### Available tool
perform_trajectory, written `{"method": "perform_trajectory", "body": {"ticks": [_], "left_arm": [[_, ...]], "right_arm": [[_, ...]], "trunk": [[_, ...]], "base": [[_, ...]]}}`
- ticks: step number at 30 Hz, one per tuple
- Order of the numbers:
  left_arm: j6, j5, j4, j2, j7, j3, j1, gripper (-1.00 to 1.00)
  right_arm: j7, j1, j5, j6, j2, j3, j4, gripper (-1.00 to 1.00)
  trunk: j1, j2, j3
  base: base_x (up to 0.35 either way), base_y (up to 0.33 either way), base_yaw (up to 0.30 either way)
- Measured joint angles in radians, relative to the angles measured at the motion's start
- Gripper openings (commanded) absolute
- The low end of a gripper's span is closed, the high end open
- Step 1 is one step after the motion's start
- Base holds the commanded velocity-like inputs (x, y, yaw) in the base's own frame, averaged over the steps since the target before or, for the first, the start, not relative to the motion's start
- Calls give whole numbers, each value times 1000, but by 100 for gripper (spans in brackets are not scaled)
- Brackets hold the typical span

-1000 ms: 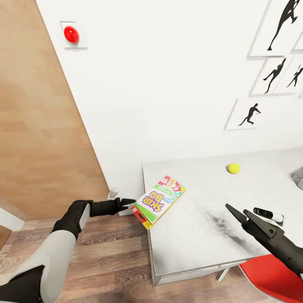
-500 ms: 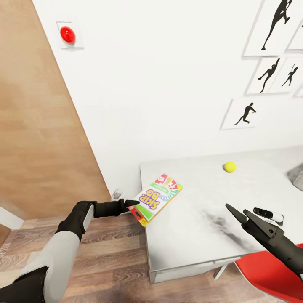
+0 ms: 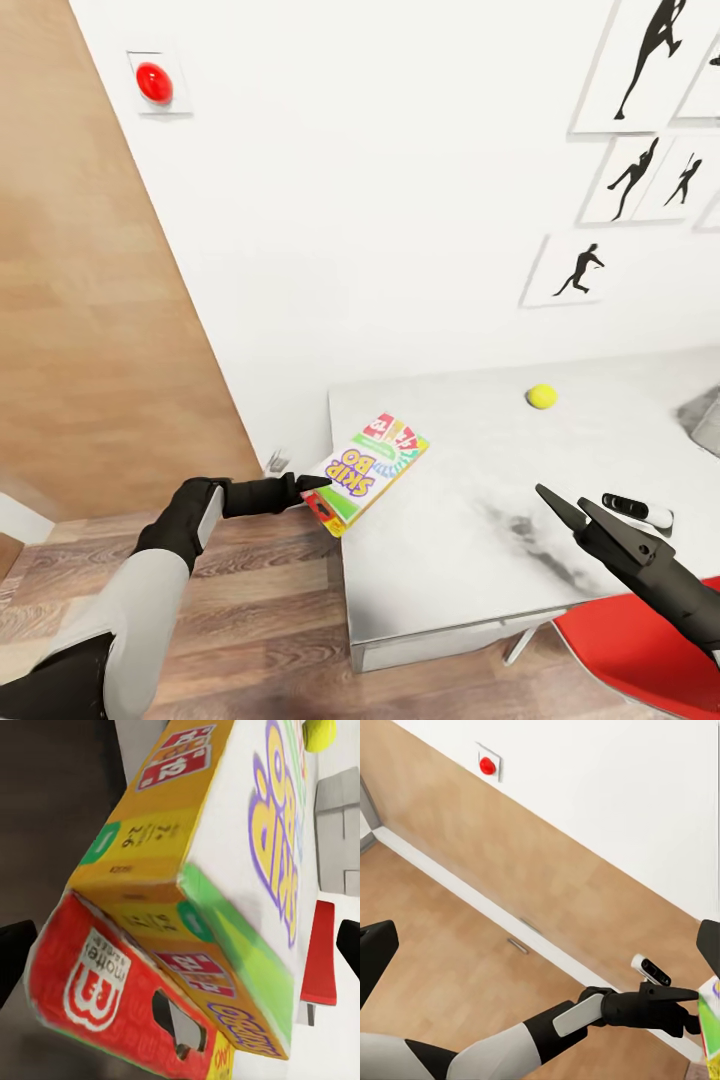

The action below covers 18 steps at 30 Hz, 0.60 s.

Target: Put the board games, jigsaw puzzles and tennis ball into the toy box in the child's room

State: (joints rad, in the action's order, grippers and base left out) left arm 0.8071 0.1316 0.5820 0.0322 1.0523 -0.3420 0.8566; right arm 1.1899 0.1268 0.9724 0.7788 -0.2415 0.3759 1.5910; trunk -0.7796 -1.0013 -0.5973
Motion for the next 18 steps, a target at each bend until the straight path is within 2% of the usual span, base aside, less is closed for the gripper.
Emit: {"method": "perform_trajectory", "body": {"ticks": [5, 15, 16, 18], "left_arm": [[0, -2, 0, 0, 0, -1, 0, 100], [0, -4, 0, 0, 0, 0, 0, 100], [0, -4, 0, 0, 0, 0, 0, -100], [0, -5, 0, 0, 0, 0, 0, -100]], "right_arm": [[0, 0, 0, 0, 0, 0, 0, 100], [-1, 0, 0, 0, 1, -1, 0, 100], [-1, 0, 0, 0, 1, -1, 0, 100], [-1, 0, -1, 0, 1, -2, 0, 100]], "trunk": [[0, 0, 0], [0, 0, 0], [0, 0, 0], [0, 0, 0]], "base": [[0, -114, 0], [0, -12, 0], [0, -1, 0], [0, 0, 0]]}}
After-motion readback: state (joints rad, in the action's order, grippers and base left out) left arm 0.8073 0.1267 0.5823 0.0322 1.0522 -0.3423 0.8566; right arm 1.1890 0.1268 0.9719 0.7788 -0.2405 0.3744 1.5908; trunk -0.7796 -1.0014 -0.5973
